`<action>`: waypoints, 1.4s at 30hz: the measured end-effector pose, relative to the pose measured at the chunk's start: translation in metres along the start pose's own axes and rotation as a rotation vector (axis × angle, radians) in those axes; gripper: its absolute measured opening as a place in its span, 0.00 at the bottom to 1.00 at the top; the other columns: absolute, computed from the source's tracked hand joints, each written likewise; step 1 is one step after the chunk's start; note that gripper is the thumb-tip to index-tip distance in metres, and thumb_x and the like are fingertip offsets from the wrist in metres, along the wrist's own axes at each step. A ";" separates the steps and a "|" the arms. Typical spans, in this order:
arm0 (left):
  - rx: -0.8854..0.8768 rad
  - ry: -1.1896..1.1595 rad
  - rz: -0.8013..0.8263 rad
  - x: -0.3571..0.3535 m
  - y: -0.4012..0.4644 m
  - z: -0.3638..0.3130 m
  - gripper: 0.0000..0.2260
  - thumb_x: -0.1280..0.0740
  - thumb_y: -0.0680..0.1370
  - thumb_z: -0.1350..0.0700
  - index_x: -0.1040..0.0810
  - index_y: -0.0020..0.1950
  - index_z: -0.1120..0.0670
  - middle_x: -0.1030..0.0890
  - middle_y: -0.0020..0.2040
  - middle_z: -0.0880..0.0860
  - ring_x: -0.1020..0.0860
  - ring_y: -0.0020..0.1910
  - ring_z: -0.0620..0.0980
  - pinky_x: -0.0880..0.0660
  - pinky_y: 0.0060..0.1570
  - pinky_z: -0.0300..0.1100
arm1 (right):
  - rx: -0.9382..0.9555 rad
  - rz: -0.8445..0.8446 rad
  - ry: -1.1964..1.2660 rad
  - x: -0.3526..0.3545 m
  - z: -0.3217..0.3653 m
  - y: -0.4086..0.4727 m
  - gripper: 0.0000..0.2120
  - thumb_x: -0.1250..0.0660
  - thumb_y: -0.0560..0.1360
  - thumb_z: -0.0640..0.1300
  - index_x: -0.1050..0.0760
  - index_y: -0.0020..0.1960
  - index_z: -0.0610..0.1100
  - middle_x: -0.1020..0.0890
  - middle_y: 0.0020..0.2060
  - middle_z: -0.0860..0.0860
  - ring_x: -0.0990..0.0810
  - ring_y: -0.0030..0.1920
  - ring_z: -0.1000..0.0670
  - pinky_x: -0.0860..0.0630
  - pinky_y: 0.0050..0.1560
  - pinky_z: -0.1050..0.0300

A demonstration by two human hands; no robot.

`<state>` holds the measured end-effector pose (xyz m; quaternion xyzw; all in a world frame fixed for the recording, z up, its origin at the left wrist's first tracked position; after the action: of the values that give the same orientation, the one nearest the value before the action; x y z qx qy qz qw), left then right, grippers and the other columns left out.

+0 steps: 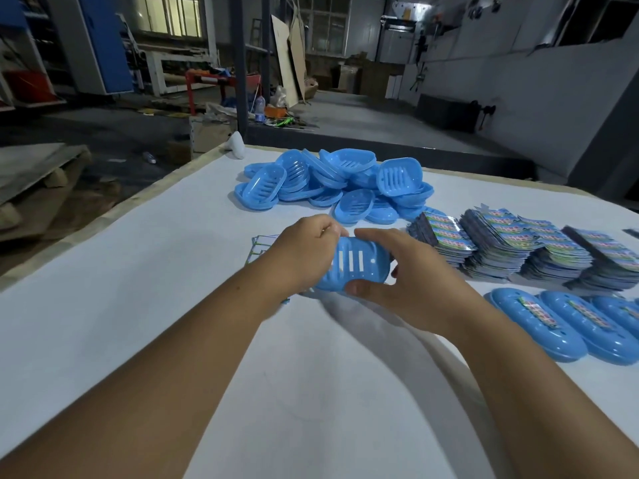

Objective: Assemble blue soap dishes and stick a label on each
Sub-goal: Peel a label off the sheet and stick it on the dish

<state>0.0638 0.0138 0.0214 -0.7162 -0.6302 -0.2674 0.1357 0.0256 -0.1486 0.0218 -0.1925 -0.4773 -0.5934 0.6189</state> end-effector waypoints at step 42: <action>0.119 0.612 -0.413 0.076 -0.008 0.023 0.18 0.26 0.77 0.57 0.25 0.65 0.46 0.20 0.51 0.51 0.23 0.46 0.51 0.29 0.38 0.43 | -0.171 -0.044 0.028 -0.003 -0.018 -0.004 0.31 0.35 0.72 0.68 0.30 0.72 0.56 0.24 0.63 0.58 0.26 0.61 0.54 0.25 0.62 0.50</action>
<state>0.0661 0.0906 0.0440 -0.4518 -0.7062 -0.4537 0.3022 0.0289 -0.1623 0.0094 -0.2259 -0.4203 -0.6479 0.5938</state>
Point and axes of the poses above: each hand's wrist, its own y-axis towards the middle knuckle, its own x-axis out of the back of the hand, z = x × y, the point moved 5 cm from there along y, towards the middle knuckle
